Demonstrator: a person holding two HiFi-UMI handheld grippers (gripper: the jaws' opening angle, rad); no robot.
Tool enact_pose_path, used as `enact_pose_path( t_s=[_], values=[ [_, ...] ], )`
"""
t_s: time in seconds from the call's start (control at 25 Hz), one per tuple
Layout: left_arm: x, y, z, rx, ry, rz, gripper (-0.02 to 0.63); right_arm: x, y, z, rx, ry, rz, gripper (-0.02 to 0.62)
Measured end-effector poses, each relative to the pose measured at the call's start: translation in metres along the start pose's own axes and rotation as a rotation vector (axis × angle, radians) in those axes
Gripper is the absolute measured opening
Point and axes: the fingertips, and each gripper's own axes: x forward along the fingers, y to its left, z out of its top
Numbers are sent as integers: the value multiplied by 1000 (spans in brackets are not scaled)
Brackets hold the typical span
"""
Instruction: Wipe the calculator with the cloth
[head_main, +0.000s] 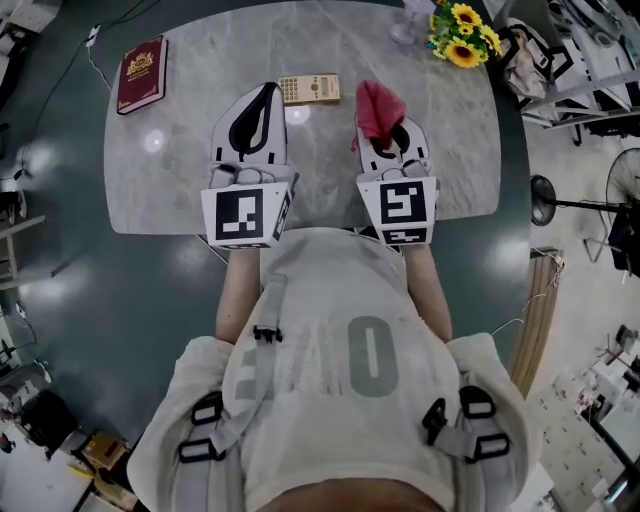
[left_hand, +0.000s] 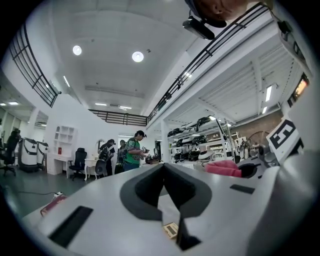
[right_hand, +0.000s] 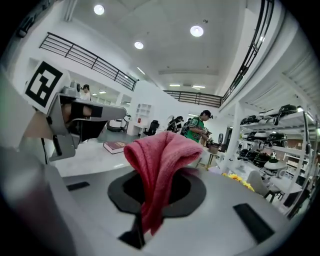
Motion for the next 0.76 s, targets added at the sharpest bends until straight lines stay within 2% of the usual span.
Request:
enact_pose_path(
  t_s=[0.16, 0.36, 0.76],
  values=[
    [0, 0, 5, 3, 1, 9, 20, -1, -5, 3, 1, -13, -4, 55],
    [-2, -2, 10, 24, -39, -9, 20, -2, -8, 2, 1, -8, -5, 55],
    [-1, -3, 16, 28, -41, -9, 20, -9, -19, 2, 7, 1, -25, 55]
  ],
)
